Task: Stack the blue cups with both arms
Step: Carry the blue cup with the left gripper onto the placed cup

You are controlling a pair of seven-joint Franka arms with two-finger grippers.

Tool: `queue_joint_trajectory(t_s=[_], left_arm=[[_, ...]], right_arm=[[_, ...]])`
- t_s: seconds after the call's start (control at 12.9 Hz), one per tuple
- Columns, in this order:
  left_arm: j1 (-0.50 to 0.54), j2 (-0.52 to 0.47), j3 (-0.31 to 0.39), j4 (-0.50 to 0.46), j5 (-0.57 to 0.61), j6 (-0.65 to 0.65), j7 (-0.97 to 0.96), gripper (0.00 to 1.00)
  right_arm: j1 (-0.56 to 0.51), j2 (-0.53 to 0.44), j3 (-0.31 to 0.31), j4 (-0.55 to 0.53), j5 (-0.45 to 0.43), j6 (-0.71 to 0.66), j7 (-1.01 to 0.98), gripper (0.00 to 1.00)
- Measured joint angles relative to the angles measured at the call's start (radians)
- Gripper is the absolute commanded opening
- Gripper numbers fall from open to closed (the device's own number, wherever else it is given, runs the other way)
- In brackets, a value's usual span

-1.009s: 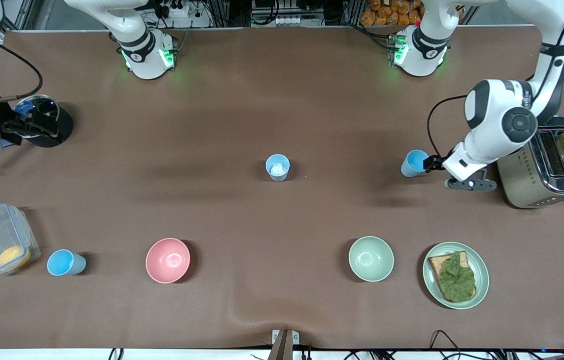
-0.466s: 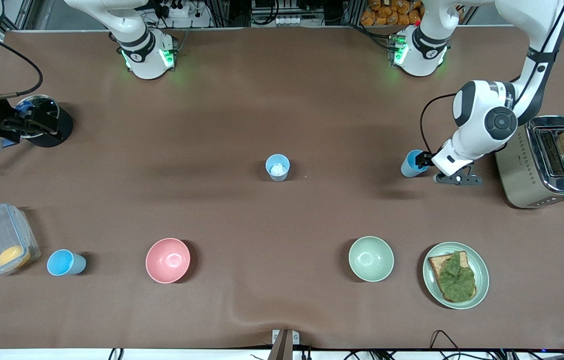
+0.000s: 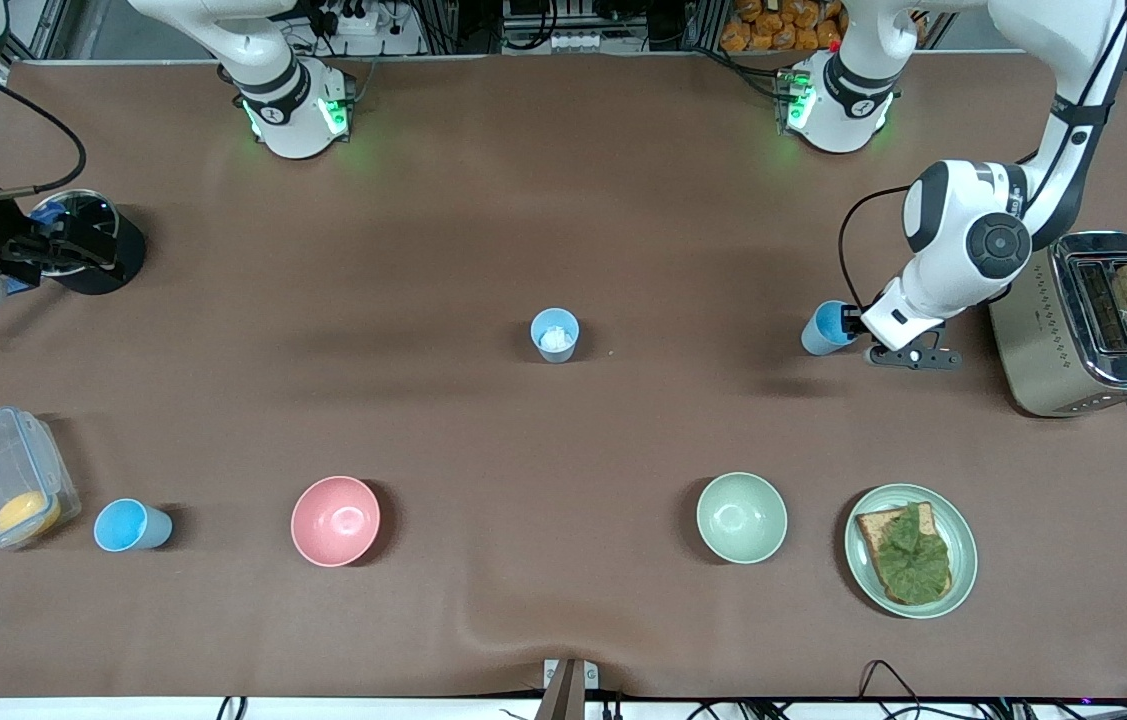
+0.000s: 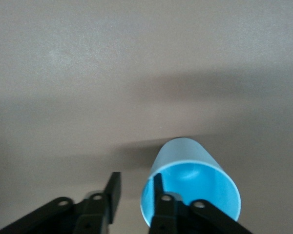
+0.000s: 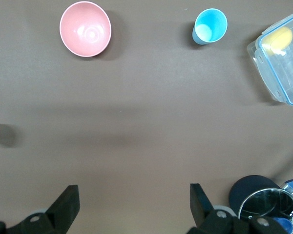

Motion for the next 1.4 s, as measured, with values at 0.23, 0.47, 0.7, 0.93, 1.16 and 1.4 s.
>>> queue_joint_trajectory(t_s=[0.23, 0.47, 0.7, 0.93, 1.16, 1.4], left_arm=[[-0.001, -0.008, -0.004, 0.001, -0.001, 0.001, 0.001, 0.0], [-0.002, -0.016, -0.01, 0.001, -0.001, 0.001, 0.001, 0.0], [-0.001, -0.027, -0.022, 0.009, -0.001, 0.004, 0.001, 0.0], [-0.002, -0.084, -0.086, 0.058, -0.01, -0.005, 0.0, 0.0], [-0.025, -0.117, -0.205, 0.149, -0.152, -0.042, -0.001, 0.0], [-0.126, -0.102, -0.249, 0.235, -0.27, -0.057, -0.073, 0.0]], right_arm=[[0.0, 0.0, 0.0, 0.0, 0.0, -0.001, 0.0, 1.0], [0.0, 0.0, 0.0, 0.0, -0.001, -0.003, 0.0, 1.0], [0.0, 0.0, 0.0, 0.0, -0.001, -0.005, 0.0, 1.0], [0.0, 0.002, 0.0, 0.0, -0.001, -0.006, 0.0, 1.0], [-0.001, 0.004, -0.002, 0.0, -0.002, -0.008, 0.0, 1.0], [-0.002, 0.004, -0.003, 0.0, -0.003, -0.01, 0.0, 1.0]])
